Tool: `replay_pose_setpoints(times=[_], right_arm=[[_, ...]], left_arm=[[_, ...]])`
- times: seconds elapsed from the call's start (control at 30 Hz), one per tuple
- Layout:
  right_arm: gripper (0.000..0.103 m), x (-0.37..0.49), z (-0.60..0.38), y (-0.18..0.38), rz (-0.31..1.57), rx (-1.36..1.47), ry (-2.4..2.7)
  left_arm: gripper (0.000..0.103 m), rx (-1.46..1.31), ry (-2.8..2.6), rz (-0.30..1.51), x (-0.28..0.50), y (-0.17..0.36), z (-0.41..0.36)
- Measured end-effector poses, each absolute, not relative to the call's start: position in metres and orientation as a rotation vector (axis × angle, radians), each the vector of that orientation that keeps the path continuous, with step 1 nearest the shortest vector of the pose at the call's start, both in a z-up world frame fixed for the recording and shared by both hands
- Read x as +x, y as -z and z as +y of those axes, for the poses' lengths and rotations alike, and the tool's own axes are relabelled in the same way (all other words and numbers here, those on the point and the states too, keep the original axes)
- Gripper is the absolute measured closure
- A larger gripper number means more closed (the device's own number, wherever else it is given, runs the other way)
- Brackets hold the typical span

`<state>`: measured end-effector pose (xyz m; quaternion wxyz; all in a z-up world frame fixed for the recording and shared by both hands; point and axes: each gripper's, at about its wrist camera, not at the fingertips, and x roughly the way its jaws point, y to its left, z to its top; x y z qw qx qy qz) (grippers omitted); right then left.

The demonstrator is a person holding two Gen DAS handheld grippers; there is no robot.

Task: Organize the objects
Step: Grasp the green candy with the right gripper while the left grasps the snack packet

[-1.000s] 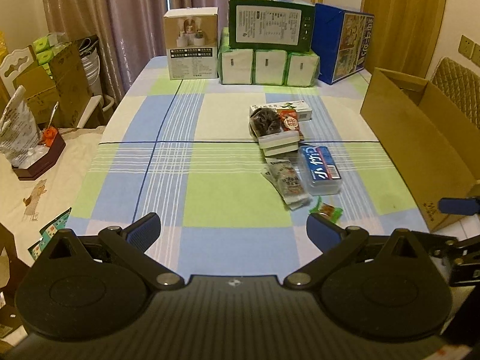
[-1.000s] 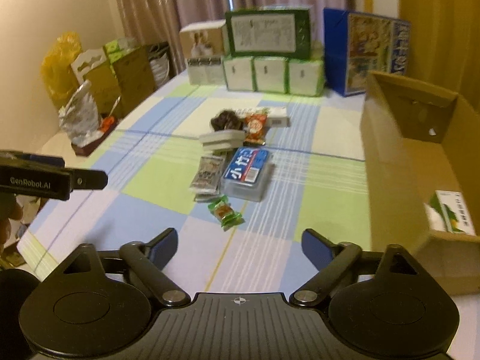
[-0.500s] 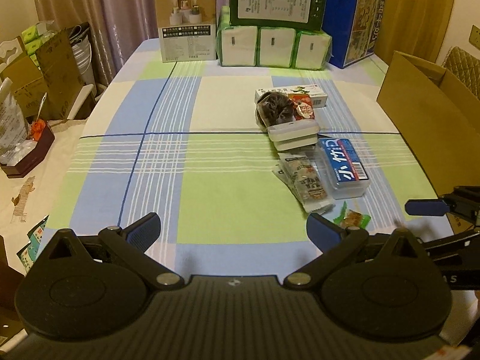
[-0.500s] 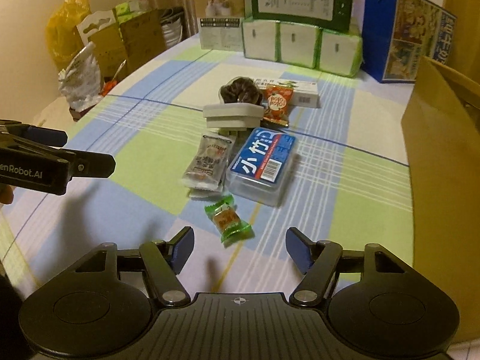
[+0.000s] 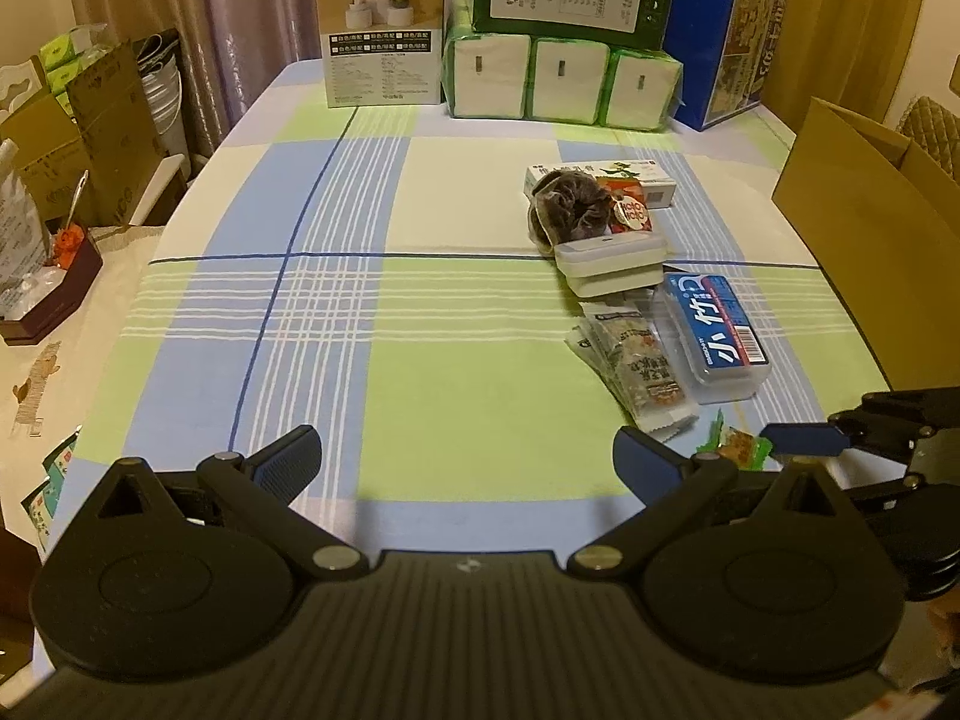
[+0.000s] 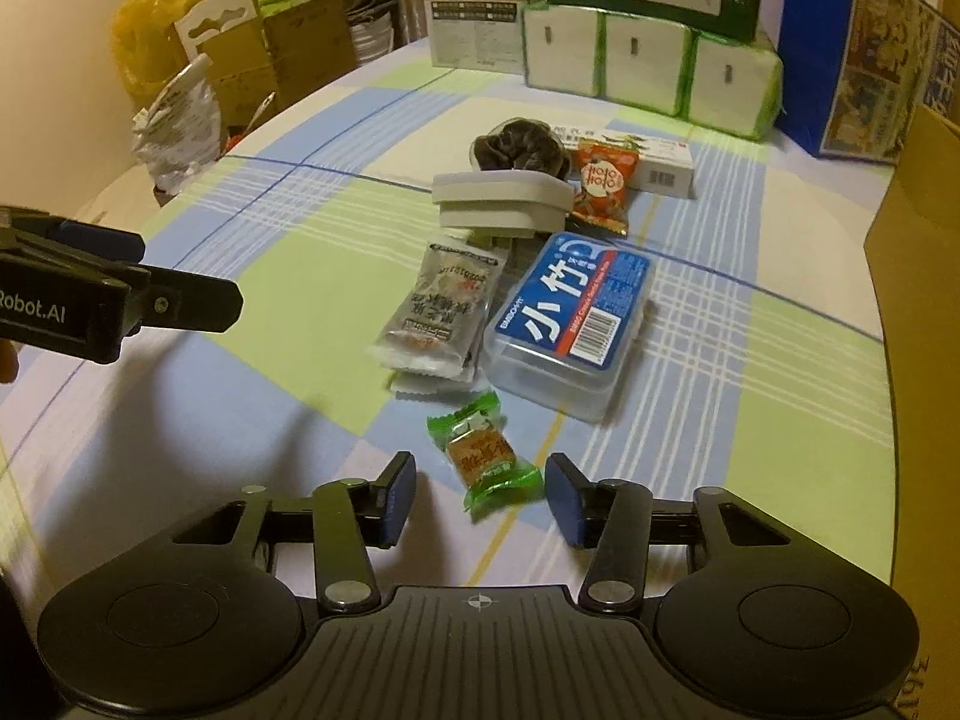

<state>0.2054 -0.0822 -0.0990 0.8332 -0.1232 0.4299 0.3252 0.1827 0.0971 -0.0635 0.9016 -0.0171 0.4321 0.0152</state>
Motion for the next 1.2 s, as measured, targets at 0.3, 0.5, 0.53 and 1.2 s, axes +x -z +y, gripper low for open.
replay_pose_setpoints(times=[0.3, 0.5, 0.53, 1.2], right_arm=[[0.072, 0.204, -0.080, 0.102, 0.853, -0.295, -0.725], [0.079, 0.203, -0.078, 0.104, 0.840, -0.307, -0.734], [0.079, 0.203, -0.080, 0.103, 0.847, -0.301, -0.722], [0.079, 0.203, -0.131, 0.099, 0.868, -0.216, -0.487]], left_arm=[[0.001, -0.039, 0.009, 0.897, 0.189, 0.069, 0.089], [0.001, -0.036, 0.022, 0.908, 0.191, 0.075, 0.083], [0.002, -0.035, 0.023, 0.910, 0.191, 0.076, 0.082], [0.067, 0.051, 0.157, 0.932, 0.250, 0.112, 0.022]])
